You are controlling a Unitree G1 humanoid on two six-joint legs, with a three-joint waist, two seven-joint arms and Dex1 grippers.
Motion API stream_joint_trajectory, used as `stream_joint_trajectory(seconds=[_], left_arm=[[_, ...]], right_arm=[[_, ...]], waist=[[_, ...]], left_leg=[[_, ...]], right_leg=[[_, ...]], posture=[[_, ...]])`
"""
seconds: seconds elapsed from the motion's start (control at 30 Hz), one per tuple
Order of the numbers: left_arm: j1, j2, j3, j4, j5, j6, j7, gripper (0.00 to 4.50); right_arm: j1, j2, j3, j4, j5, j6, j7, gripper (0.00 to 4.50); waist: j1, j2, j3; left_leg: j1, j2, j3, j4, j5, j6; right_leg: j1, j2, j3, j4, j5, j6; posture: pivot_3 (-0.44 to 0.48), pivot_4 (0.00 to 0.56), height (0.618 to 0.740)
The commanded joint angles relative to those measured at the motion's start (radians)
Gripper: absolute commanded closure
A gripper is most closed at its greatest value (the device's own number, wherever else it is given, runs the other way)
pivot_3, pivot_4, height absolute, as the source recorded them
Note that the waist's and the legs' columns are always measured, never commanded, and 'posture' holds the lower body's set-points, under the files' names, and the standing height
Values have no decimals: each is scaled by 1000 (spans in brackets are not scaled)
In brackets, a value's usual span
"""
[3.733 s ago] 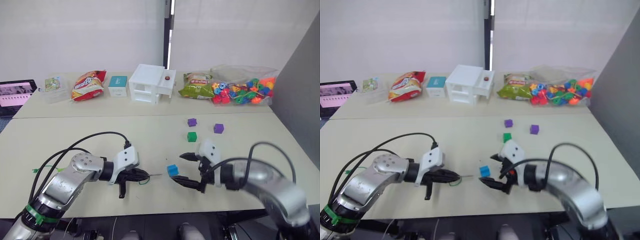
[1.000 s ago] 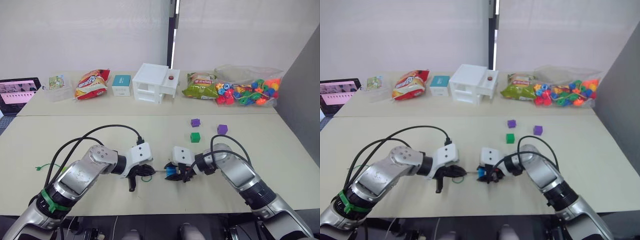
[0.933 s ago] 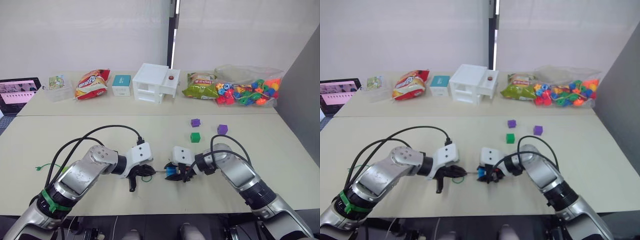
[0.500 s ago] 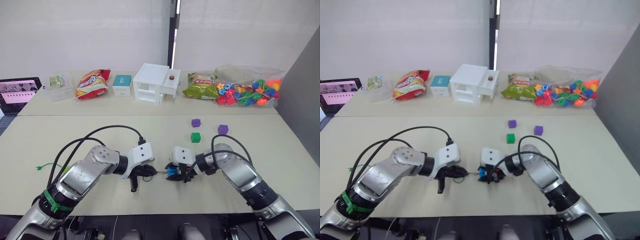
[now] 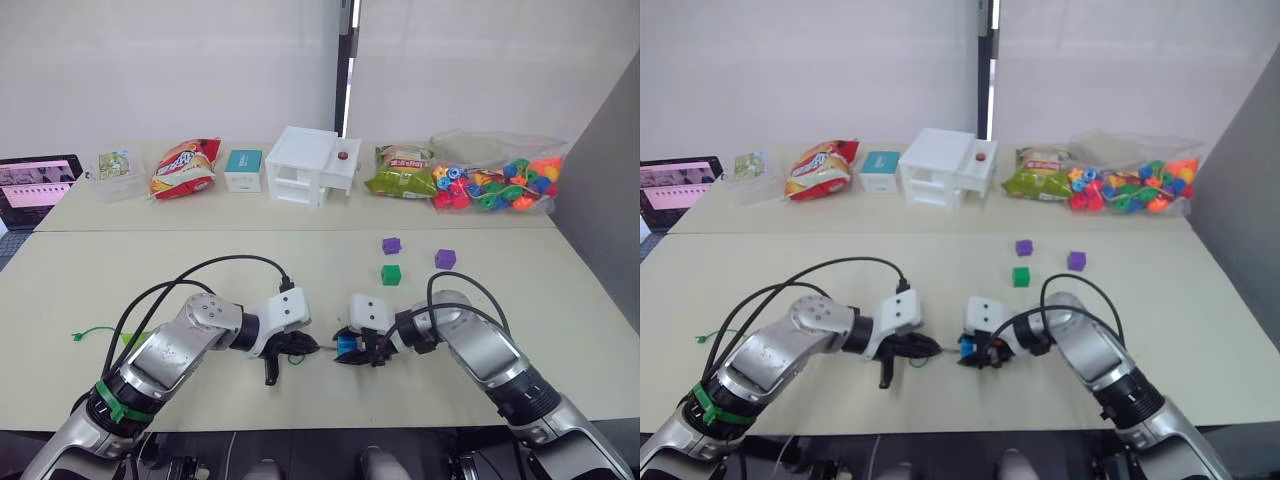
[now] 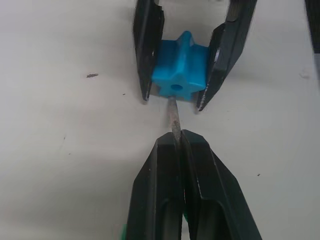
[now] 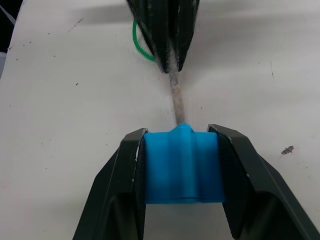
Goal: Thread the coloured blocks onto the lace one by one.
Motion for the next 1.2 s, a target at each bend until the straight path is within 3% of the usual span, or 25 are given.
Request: stream_joint_trajectory(seconds=[0.03,0.37,1.2], left_arm=[[1,13,18,-15,-10,-56,-35,4500],[28,64,79,3,-25,-84,-54,4500],[54,3,69,-12,-42,-99,-38,4500]], right_arm=[[3,11,11,22,18,-30,16,3110],[-2,-7,15,96,-10,-91,42,3110],[-7,1,15,85,-5,-73,44,3110]], waist=[[-1,0,0],[-1,0,0],[-1,0,0]], left_leg=[[0,0,0,0,0,0],[2,0,0,0,0,0],[3,0,0,0,0,0]], right_leg=[[0,0,0,0,0,0],[1,0,0,0,0,0],[2,0,0,0,0,0]], posture=[[0,150,740],[0,150,740],[0,150,740]])
